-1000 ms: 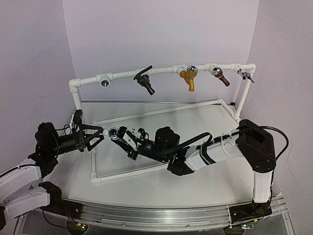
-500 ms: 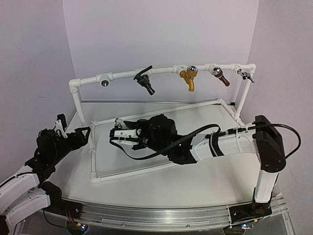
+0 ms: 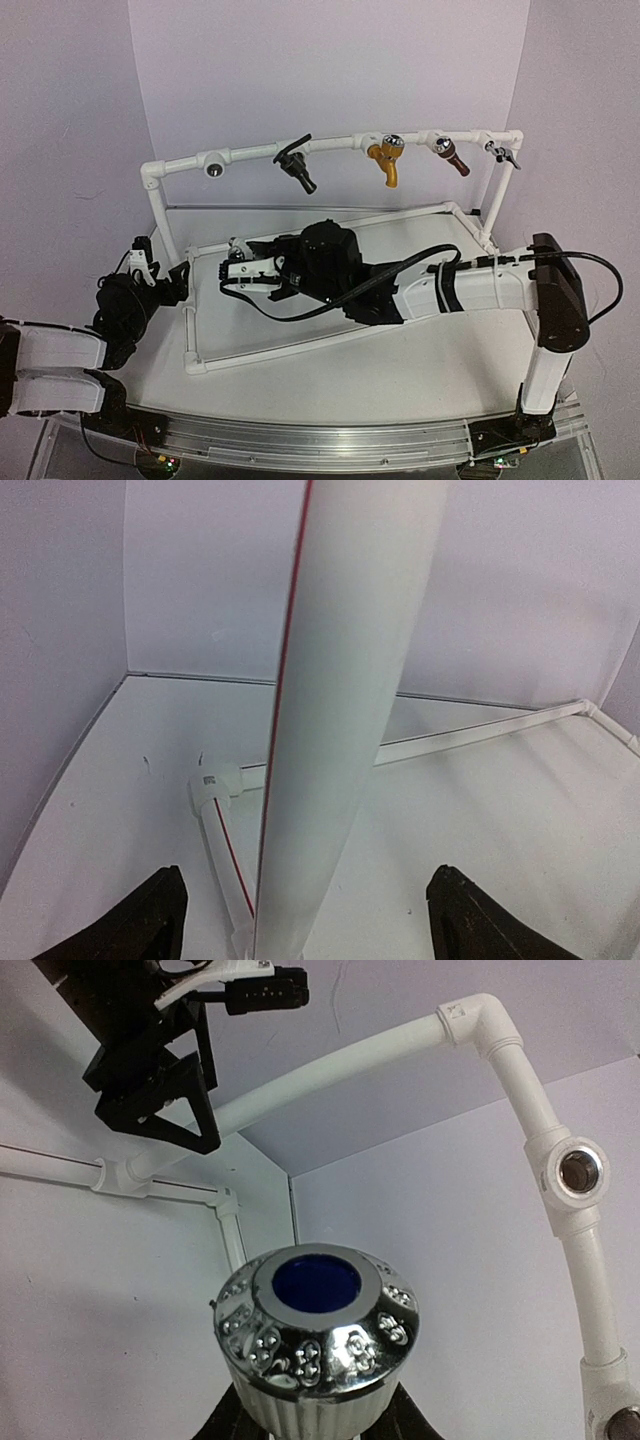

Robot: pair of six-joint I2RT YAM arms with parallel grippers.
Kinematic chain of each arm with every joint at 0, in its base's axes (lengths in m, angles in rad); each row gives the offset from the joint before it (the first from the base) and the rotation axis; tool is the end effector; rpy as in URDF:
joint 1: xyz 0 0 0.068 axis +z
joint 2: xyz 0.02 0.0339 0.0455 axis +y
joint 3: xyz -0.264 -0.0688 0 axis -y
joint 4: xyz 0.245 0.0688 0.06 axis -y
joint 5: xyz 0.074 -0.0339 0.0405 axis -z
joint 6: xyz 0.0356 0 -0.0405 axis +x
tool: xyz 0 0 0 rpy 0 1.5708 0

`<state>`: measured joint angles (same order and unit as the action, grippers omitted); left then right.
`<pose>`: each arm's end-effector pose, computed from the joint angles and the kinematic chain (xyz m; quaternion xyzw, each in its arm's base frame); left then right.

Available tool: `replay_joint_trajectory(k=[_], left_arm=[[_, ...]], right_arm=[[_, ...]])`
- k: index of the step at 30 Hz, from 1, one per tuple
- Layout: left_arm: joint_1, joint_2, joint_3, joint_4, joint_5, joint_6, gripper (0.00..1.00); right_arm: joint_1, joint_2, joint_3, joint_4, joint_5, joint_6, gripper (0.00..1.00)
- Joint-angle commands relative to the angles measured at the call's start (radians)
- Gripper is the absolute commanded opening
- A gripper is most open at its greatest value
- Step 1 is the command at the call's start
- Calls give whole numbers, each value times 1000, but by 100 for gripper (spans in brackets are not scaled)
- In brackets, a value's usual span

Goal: Install the water faucets
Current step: Hold the pipe with the faucet installed at the center of the board.

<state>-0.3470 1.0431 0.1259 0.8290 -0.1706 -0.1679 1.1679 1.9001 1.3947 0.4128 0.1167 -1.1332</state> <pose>0.1829 -0.0597 0.1740 0.0084 0.7371 -0.1105 0.6666 0.1833 0.4194 0.2871 -0.6576 0.3369 -0.0314 0.6731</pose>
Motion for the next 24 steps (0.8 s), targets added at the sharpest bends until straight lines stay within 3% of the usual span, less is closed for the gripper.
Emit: replay_joint_trajectory(k=[1, 8, 18, 24], left_arm=[[3, 95, 64, 211, -17, 130, 84], [5, 205, 112, 287, -18, 209, 69], [6, 266, 128, 311, -13, 245, 29], [6, 242, 112, 307, -7, 234, 9]], right_arm=[[12, -76, 62, -1, -34, 3, 0], [34, -66, 93, -17, -9, -19, 0], [100, 69, 275, -23, 346, -183, 0], [119, 203, 341, 234, 552, -518, 0]])
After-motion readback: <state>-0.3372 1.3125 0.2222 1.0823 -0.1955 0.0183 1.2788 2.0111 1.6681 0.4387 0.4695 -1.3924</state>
